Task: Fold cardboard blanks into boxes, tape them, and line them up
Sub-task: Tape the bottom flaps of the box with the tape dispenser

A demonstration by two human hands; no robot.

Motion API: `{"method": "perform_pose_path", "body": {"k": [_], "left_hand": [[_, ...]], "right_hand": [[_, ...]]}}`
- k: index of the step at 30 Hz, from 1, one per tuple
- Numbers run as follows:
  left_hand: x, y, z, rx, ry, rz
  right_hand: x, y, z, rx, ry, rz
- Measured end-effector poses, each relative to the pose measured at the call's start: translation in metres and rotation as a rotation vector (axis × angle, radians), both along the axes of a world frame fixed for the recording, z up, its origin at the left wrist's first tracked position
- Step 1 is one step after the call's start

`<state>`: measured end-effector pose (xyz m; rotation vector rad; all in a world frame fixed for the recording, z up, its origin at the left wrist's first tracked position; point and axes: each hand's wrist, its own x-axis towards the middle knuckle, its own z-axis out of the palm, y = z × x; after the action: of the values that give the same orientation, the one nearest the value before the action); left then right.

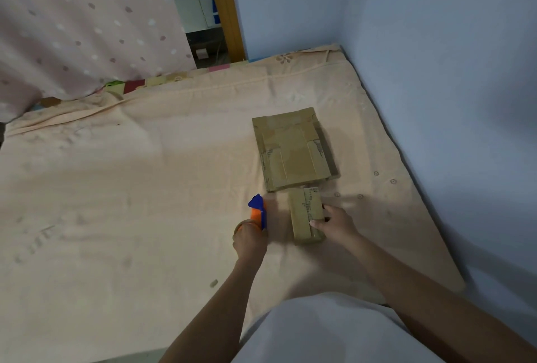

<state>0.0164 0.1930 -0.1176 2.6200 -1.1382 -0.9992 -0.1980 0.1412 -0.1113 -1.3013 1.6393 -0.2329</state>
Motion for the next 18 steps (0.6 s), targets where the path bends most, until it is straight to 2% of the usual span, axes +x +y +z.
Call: {"method": "perform_pose_path", "body": {"k": [7, 11, 18], "left_hand": [[0.003, 0.003, -0.004, -0.049, 0.02, -0.084], [0.013, 0.001, 0.003, -0.11, 0.131, -0.036], [0.032, 0.023, -0.002, -0.228, 0.192, -0.111]], "right_hand": [[0.001, 0.0, 0.002, 0.003, -0.004, -0.005], [0.0, -0.002, 0.002, 0.008, 0.003, 0.0], [0.001, -0.003, 0.004, 0.01, 0.014, 0.002]]}}
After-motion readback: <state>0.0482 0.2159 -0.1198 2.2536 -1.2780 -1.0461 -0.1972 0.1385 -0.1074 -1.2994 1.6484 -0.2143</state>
